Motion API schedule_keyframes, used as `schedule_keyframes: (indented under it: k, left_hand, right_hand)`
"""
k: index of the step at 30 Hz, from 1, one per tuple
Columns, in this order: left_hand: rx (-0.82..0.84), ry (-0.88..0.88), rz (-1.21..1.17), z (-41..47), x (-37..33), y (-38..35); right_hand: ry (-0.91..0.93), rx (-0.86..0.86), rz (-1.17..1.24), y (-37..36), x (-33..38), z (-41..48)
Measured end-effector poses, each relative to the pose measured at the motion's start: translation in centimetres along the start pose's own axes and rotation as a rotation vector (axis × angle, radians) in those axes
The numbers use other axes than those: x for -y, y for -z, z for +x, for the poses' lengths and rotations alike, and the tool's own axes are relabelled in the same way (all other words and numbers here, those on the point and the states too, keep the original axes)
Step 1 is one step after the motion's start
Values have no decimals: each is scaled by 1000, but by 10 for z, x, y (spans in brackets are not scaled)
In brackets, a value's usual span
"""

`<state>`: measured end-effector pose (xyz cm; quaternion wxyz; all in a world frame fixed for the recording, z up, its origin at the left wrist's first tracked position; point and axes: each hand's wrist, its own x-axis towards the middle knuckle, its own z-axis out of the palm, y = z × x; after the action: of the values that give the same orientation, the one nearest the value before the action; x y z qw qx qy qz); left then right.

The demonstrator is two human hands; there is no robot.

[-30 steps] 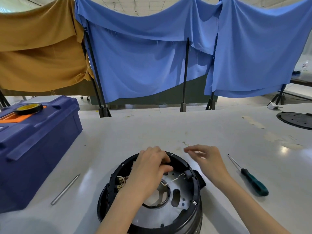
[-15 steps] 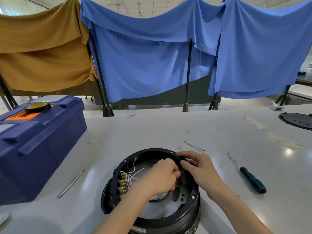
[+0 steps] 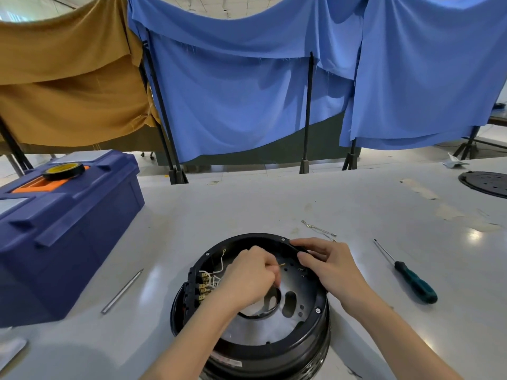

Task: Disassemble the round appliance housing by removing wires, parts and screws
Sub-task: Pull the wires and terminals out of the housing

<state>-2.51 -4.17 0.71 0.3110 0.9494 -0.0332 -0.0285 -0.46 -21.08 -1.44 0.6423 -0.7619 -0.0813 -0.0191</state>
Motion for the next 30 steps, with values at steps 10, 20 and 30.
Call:
schedule_keyframes:
  k: [10, 20, 30]
  left_hand:
    - [-215, -175, -164, -3, 3, 34]
    - [-243, 5, -398, -16, 47, 20]
    - [-259, 30, -716, -11, 42, 3]
  right_hand:
    - [-81, 55, -58, 21, 10, -4]
    - [-96, 154, -316, 62, 29, -7]
    - [336, 293, -526, -2, 68, -6]
